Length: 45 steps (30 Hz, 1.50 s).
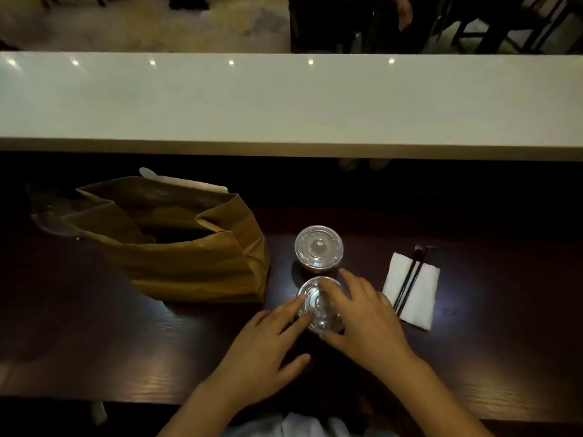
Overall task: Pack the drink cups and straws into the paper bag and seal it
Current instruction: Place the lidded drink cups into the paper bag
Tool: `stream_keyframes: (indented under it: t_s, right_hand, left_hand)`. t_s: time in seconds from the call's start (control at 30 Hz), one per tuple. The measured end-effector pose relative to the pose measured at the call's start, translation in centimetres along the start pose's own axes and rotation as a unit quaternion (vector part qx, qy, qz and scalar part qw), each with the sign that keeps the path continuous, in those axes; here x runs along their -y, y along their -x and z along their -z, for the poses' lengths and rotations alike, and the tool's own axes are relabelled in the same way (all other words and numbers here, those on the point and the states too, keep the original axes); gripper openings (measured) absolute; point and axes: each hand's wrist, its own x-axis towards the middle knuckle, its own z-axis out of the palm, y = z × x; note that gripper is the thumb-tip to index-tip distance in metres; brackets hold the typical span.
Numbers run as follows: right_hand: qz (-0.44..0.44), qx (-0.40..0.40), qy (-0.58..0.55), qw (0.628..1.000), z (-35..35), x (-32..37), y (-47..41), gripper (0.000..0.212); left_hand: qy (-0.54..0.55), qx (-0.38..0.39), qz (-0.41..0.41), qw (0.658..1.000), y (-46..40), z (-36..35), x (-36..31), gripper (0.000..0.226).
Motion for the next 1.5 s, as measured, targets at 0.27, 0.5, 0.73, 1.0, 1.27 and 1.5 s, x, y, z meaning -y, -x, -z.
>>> stream_keyframes:
  t_s: [0.27,0.5,0.73,1.0,1.27,1.5]
  right_hand:
    - [0.013,0.093,0.024,0.995,-0.3,1.1,-1.8,0.092]
    - [0.004,0.129,0.004,0.992,1.2,1.5,-1.9,0.089]
    - [0.027,0.071,-0.031,0.997,5.7,3.2,0.3,0.089]
    - [0.093,0.003,-0.038,0.995,13.9,6.1,2.1,0.092]
    - [0.171,-0.072,-0.024,0.982,20.7,11.1,1.3,0.087]
    - [0.208,-0.084,-0.066,0.972,22.6,15.4,-3.4,0.089]
  left_hand:
    - [0.137,0.044,-0.002,0.990,-0.2,0.5,1.1,0.059]
    - [0.655,0.024,0.367,0.661,-1.5,0.1,0.9,0.042]
    - [0.748,0.040,0.407,0.524,-2.1,2.3,0.9,0.062]
    - [0.817,0.018,0.298,0.493,0.0,10.0,0.3,0.067]
    - [0.757,-0.035,0.178,0.628,1.8,18.5,3.0,0.063]
    - [0.204,-0.170,0.067,0.962,0.9,25.6,9.2,0.027]
